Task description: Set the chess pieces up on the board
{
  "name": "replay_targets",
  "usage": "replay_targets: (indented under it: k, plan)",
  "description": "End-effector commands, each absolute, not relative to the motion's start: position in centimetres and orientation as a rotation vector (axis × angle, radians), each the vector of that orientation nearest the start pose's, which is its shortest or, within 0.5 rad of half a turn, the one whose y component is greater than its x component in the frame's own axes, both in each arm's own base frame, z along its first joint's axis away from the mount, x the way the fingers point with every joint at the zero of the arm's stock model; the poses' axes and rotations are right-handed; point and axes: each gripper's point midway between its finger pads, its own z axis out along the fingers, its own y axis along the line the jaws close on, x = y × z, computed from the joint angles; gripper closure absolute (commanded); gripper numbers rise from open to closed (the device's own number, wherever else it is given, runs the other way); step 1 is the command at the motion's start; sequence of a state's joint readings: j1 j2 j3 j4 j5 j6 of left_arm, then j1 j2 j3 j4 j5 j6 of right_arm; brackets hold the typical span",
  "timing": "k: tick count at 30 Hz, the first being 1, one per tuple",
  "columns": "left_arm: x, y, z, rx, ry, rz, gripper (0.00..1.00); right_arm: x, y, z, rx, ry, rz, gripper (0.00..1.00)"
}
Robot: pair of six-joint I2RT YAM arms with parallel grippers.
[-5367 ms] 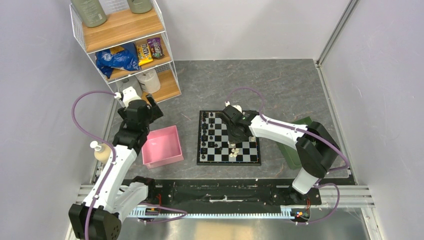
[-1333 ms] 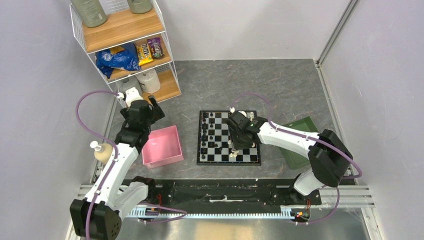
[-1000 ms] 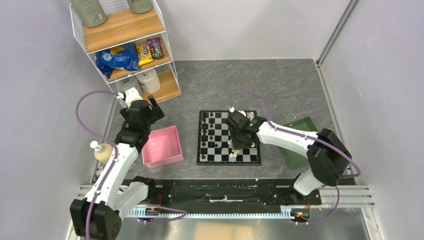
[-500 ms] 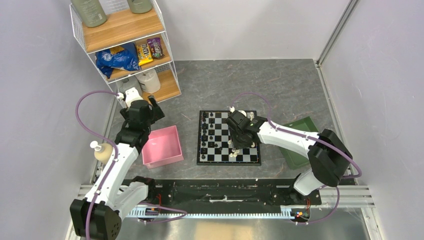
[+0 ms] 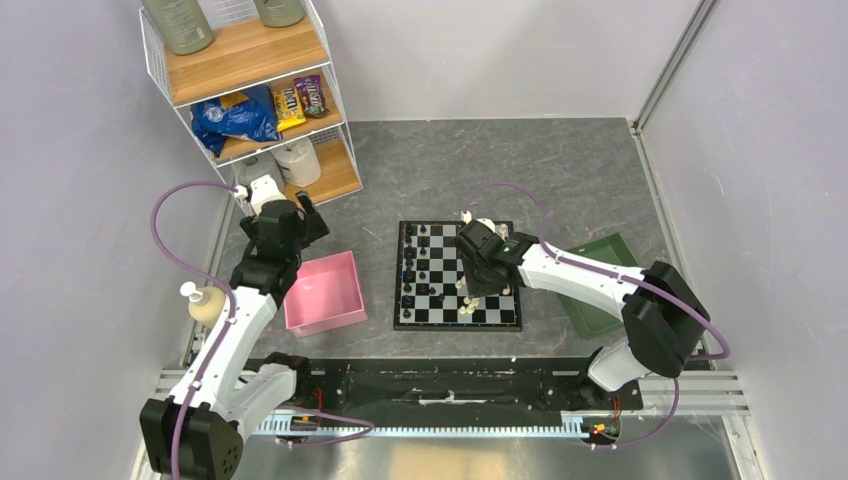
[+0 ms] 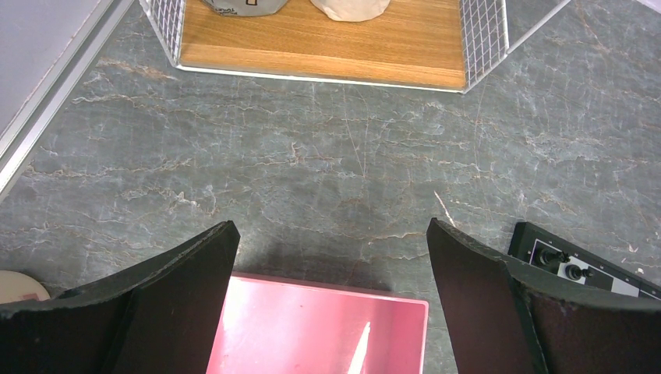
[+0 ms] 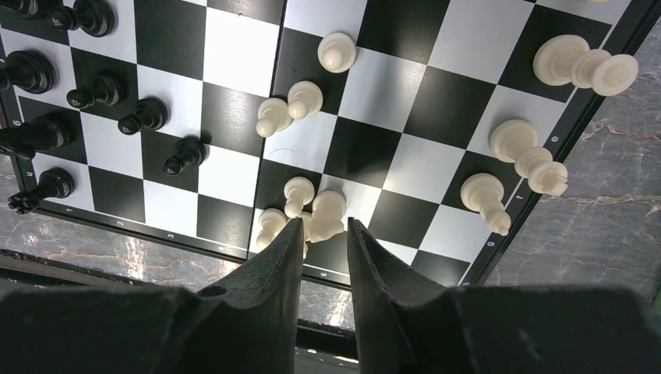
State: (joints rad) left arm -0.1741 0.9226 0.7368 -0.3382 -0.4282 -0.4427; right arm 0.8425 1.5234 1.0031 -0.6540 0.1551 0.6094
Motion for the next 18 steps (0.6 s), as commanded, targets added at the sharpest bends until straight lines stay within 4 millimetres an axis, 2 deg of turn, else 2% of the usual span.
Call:
replay_targets:
  k: [1,18]
  plan:
    - [31.1,0.6,19.6,-0.520,1.932,0.066,0.00,21.7,23.6,6.6,-0.273,2.710,0.197,0.66]
    - [31.1,0.7,19.3,-0.521,1.937,0.079,0.00,21.3,23.7,5.4,-0.291,2.743,0.193,0.68]
